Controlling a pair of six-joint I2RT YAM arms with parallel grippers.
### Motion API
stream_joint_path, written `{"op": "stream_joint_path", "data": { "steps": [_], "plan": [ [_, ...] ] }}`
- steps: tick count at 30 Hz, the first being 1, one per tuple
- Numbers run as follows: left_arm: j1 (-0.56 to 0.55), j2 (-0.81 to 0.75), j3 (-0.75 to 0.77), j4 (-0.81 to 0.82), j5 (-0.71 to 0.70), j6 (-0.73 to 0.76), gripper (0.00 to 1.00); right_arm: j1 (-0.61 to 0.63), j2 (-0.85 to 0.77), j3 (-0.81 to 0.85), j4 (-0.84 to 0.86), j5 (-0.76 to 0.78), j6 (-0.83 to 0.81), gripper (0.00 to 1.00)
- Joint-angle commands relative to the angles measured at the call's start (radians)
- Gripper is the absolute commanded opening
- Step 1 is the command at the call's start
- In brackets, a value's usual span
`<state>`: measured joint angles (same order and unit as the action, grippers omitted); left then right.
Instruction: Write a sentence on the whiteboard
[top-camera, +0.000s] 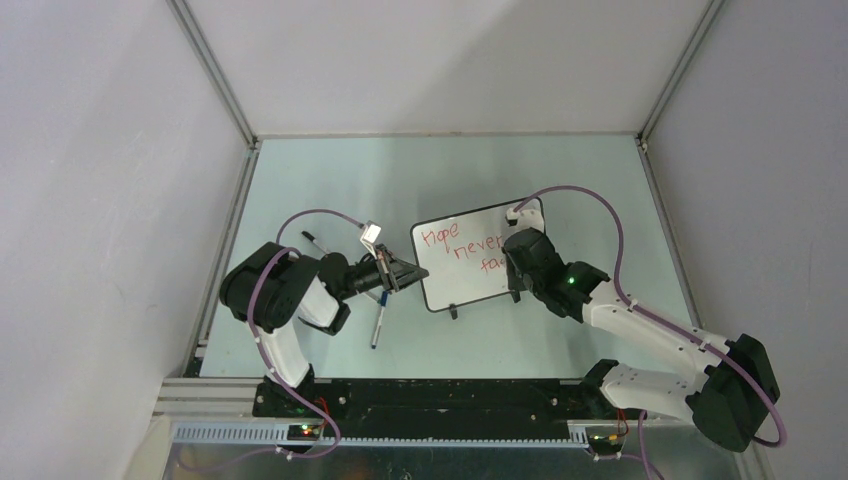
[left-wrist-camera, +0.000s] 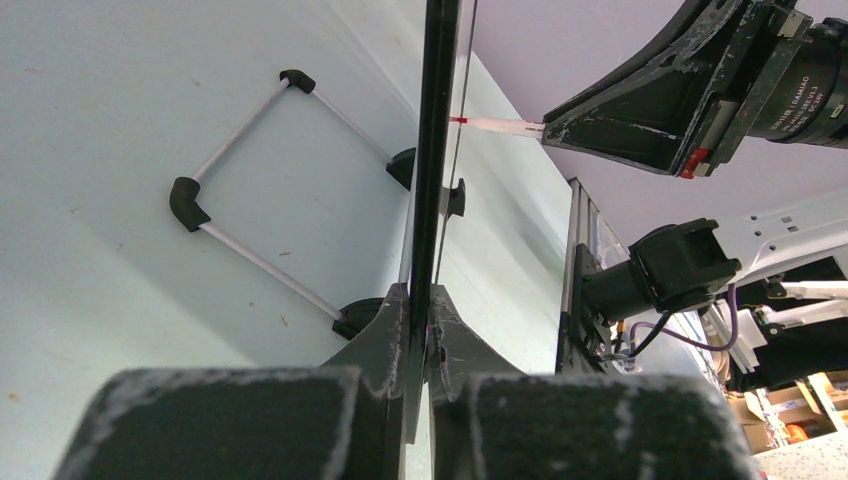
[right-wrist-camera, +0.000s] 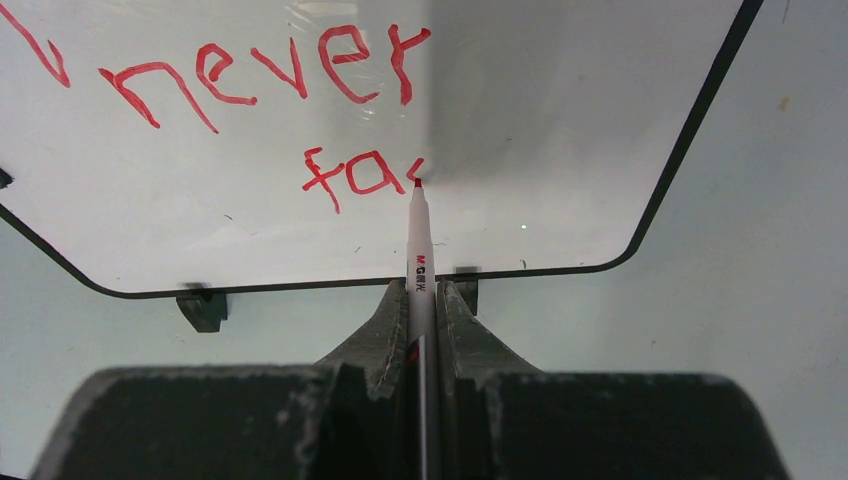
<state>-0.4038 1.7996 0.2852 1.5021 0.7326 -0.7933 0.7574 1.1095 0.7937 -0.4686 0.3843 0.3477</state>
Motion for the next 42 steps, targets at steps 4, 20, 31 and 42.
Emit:
{"op": "stream_joint_path", "data": {
  "steps": [4,20,31,42],
  "plan": [
    [-0.006,0.001,0.009,0.032,0.007,0.001,0.00,-0.016,-0.004,0.026,0.007,0.032,0.005,0.00],
    [-0.004,0.003,0.009,0.032,0.007,0.000,0.00,-0.024,0.040,0.096,0.025,0.017,-0.014,0.00],
    [-0.005,0.004,0.011,0.032,0.007,0.000,0.00,-0.036,0.060,0.134,0.019,0.019,-0.025,0.00],
    [-0.005,0.006,0.013,0.033,0.008,0.000,0.00,-0.032,0.063,0.115,-0.019,0.010,-0.003,0.00]
  ]
}}
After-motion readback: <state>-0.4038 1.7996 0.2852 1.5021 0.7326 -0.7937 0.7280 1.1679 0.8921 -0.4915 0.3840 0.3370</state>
